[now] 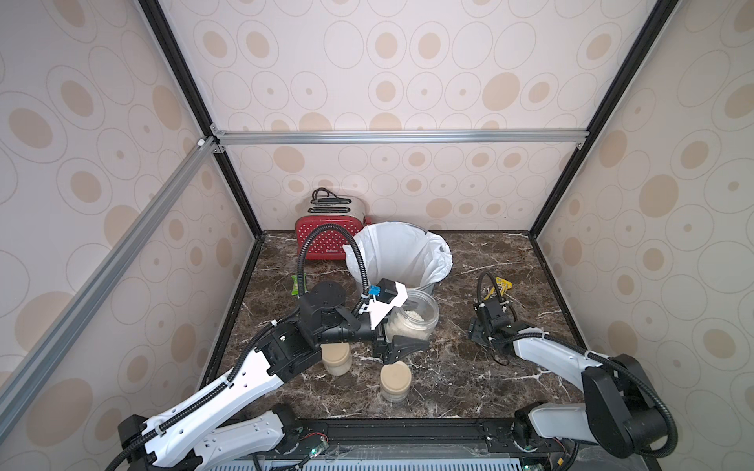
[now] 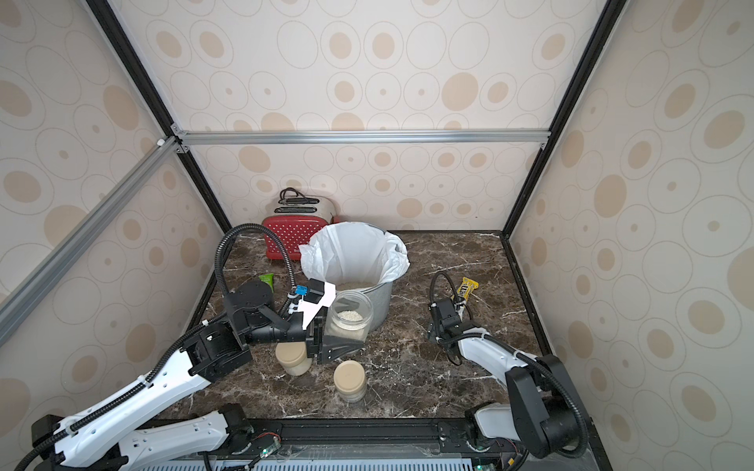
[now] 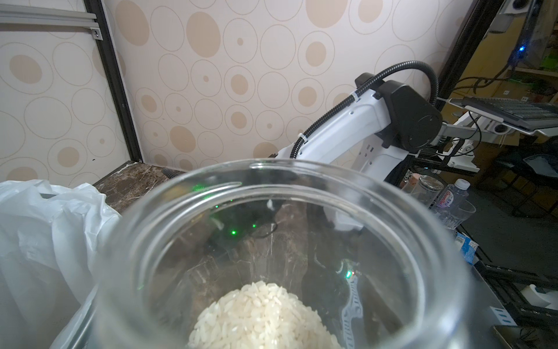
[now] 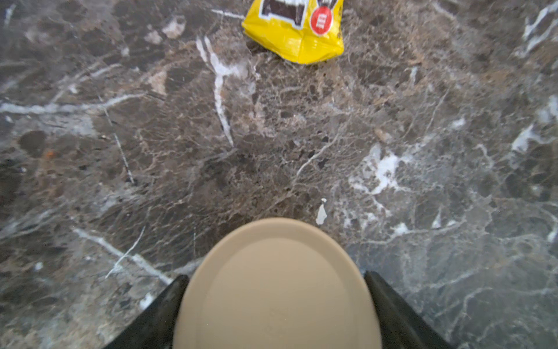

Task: Empty moldy rice from jars
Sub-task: Place the lid at the center of the board.

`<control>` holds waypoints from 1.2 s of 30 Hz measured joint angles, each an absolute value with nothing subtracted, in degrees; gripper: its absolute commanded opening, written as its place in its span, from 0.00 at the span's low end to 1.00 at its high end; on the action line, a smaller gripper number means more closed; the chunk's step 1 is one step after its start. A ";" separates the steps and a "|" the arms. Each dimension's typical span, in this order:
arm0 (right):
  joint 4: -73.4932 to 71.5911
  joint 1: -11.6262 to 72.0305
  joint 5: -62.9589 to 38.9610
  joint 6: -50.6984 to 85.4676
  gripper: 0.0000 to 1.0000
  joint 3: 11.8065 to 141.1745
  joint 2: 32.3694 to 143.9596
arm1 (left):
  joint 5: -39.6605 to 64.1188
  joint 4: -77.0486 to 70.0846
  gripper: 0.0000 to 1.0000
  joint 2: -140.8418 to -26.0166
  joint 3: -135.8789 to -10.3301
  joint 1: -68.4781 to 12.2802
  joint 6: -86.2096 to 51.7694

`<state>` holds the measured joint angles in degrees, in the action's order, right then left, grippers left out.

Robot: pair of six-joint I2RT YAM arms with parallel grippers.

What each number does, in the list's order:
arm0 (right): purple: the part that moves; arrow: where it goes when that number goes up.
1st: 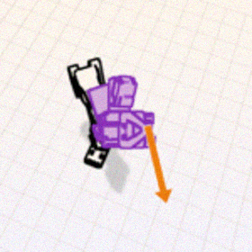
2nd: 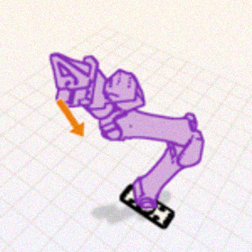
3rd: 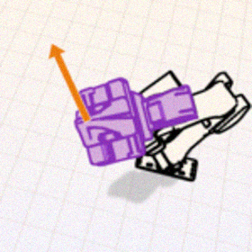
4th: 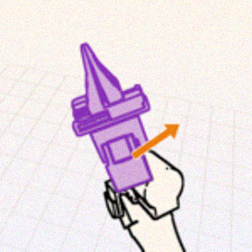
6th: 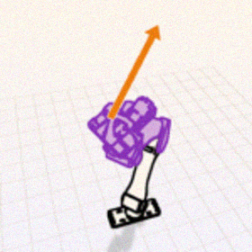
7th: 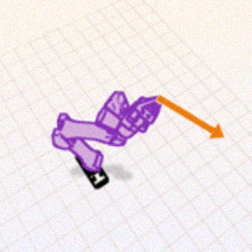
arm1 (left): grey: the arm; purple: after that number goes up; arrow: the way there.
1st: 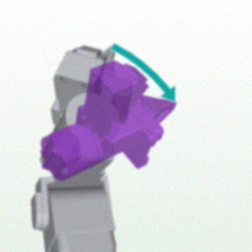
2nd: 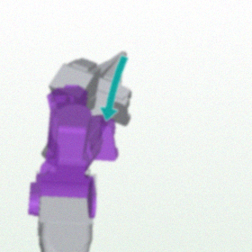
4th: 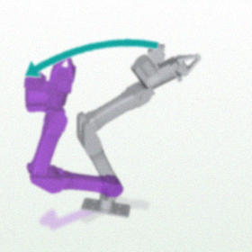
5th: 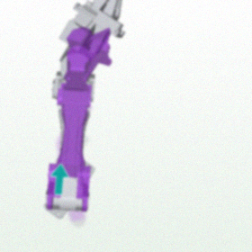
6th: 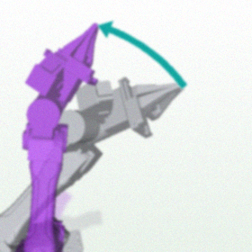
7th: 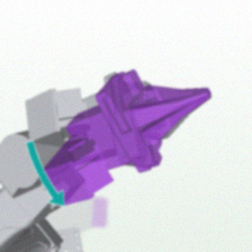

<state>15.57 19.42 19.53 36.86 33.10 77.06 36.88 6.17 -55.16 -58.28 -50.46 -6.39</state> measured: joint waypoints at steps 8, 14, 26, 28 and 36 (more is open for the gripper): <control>12.97 19.42 20.73 39.79 0.61 33.19 79.96 | 36.64 6.17 0.35 -55.05 -57.91 -50.46 -6.42; 12.34 19.42 21.04 40.49 0.68 33.21 80.90 | 36.40 6.15 0.35 -54.78 -57.65 -50.46 -6.42; 12.16 19.42 20.73 40.62 0.79 33.85 81.47 | 35.90 6.15 0.35 -54.63 -57.60 -50.46 -6.44; 12.16 19.42 20.73 40.49 0.80 33.85 81.49 | 35.86 6.15 0.35 -54.63 -57.60 -50.46 -6.44; 12.10 19.42 20.03 39.59 0.84 34.83 82.46 | 35.81 6.15 0.35 -54.63 -57.60 -50.46 -6.44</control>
